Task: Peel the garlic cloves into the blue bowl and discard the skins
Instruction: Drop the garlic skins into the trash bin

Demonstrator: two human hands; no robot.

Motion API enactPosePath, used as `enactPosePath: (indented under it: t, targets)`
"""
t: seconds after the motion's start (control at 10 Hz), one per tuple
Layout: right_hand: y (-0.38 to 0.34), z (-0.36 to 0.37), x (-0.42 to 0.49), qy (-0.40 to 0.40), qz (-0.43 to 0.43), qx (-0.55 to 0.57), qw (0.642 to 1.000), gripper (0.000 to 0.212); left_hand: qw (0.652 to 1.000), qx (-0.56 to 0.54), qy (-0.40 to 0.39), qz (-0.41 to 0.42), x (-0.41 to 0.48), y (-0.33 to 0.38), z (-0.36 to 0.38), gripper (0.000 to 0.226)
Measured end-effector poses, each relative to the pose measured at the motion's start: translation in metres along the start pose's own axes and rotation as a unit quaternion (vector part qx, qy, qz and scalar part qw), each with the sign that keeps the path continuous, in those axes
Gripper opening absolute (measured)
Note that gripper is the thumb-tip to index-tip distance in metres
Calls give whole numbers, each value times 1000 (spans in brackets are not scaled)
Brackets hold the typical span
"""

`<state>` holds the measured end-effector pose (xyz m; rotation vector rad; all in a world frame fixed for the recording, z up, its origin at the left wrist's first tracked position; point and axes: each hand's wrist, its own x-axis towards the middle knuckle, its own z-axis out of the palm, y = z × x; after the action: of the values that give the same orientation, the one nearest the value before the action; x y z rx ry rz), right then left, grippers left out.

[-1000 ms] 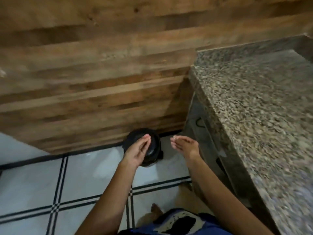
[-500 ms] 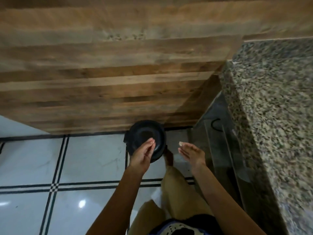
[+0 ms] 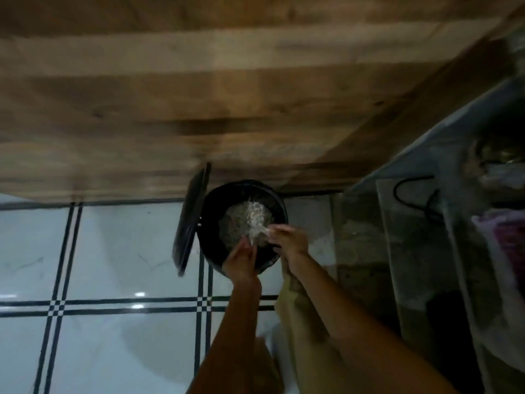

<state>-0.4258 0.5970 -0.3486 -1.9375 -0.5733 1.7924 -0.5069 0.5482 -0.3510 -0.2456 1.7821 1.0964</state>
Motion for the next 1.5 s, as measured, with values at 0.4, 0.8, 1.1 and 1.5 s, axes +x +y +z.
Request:
enactPosePath:
  t: [0.4, 0.8, 1.1, 1.5]
  targets:
    - [62, 22, 97, 67, -69, -217, 971, 21, 840, 468, 31, 273, 94, -18, -7, 27]
    - [39, 6, 73, -12, -8, -196, 980, 16, 857, 446, -66, 247, 61, 23, -2, 31]
    - [-9, 6, 6, -6, 2, -153, 988, 15, 816, 486, -178, 259, 40, 44, -13, 50]
    - [-51, -29, -146, -19, -40, 17, 999, 26, 761, 481, -236, 367, -105, 104, -26, 51]
